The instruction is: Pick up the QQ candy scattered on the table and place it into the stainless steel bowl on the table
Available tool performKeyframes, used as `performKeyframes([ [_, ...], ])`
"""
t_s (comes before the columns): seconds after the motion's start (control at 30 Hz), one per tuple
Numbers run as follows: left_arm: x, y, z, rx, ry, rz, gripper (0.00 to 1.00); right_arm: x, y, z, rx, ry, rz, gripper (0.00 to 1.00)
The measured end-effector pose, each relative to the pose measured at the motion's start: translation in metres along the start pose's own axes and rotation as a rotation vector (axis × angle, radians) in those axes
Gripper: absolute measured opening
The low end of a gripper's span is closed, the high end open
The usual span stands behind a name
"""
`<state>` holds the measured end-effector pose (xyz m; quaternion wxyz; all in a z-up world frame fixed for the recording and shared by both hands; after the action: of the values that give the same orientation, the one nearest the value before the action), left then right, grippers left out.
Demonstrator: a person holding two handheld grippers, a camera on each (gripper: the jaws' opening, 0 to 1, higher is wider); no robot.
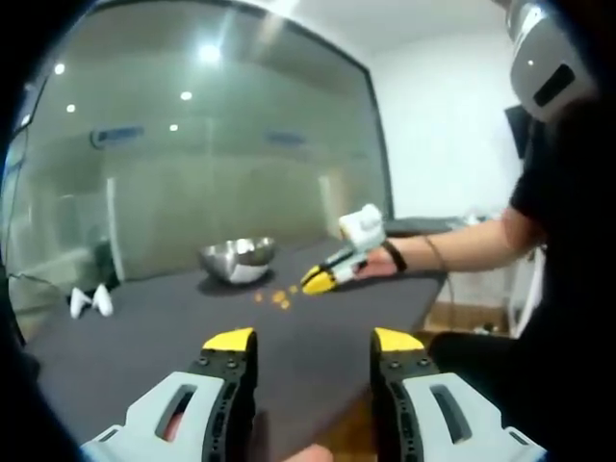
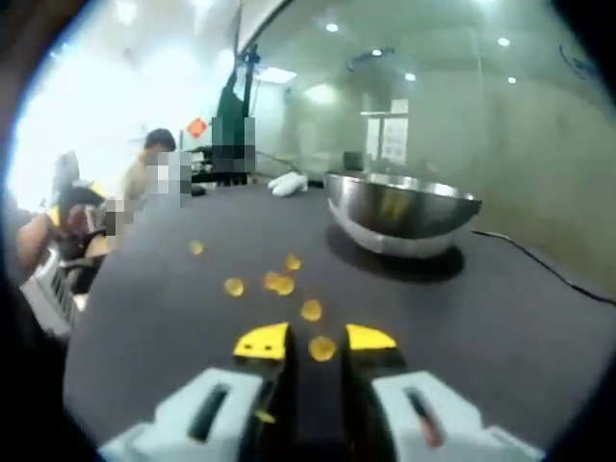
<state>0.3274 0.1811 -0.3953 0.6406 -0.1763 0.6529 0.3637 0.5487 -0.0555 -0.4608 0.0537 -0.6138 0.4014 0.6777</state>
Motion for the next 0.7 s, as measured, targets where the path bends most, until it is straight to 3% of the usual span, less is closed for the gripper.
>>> performKeyframes([
  [0.1, -0.0013, -0.0012, -0.0008, 0.004, 0.0, -0.004, 0.48, 0.0009, 0.0003, 0.0004, 0.0, 0.008, -0.002, 0.11],
  [0.23, -0.0024, -0.0025, 0.0008, -0.02, -0.025, -0.001, 0.48, 0.001, 0.0001, 0.0005, -0.008, 0.007, -0.002, 0.1],
  [0.7, -0.0028, -0.008, -0.0012, -0.011, -0.041, 0.013, 0.48, -0.0026, 0.0031, 0.0007, -0.008, 0.002, -0.011, 0.09],
])
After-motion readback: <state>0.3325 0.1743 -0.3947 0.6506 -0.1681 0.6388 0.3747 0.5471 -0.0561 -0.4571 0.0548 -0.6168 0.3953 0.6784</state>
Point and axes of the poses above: the point that each gripper's makers call its tool centre point, and the gripper's own axes: y roughly backward along the fingers, z roughly to its left, x roughly out of its underside, the point moved 5 cm from there along y, roughly backward along the fingers, and after that the axes turned 8 degrees about z, right-handed, at the moved point
